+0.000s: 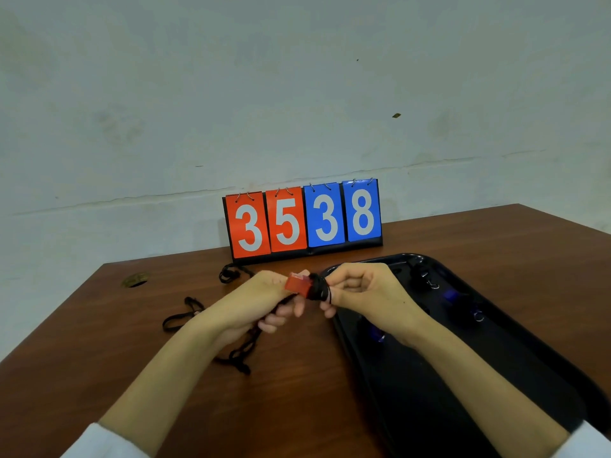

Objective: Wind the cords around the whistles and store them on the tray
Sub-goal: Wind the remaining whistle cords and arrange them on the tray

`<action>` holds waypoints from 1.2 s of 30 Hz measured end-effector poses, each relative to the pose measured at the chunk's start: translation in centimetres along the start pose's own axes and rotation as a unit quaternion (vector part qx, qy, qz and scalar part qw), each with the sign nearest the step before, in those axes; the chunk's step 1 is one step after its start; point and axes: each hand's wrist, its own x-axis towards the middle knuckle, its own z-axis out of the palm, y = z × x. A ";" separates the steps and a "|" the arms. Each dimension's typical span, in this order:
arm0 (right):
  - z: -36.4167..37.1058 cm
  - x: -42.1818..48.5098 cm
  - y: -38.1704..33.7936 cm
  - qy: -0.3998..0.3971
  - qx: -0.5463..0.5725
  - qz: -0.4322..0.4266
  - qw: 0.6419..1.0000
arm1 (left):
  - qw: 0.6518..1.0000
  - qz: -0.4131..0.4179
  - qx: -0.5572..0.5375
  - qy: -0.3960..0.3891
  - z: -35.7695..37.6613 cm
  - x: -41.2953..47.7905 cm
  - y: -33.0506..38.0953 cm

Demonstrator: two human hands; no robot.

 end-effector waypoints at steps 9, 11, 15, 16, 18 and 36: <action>-0.4 0.4 0.8 0.158 0.002 0.033 0.987 | 1.000 -0.010 -0.011 0.020 1.6 0.7 -0.8; -0.5 0.5 1.2 0.203 -0.027 0.043 0.978 | 0.999 0.005 0.012 0.044 1.8 0.8 -0.7; -0.4 0.6 1.9 0.241 -0.121 0.060 0.961 | 0.990 0.037 0.120 0.060 2.3 0.8 -0.5; -0.3 0.5 2.0 0.241 -0.134 0.060 0.959 | 0.987 0.045 0.142 0.064 2.4 0.8 -0.4; -0.1 0.4 2.1 0.237 -0.159 0.055 0.957 | 0.982 0.059 0.166 0.072 2.5 0.6 -0.1; 1.4 -0.4 1.4 -0.079 -0.121 0.019 0.989 | 0.967 0.105 0.209 0.102 -0.7 0.4 -0.1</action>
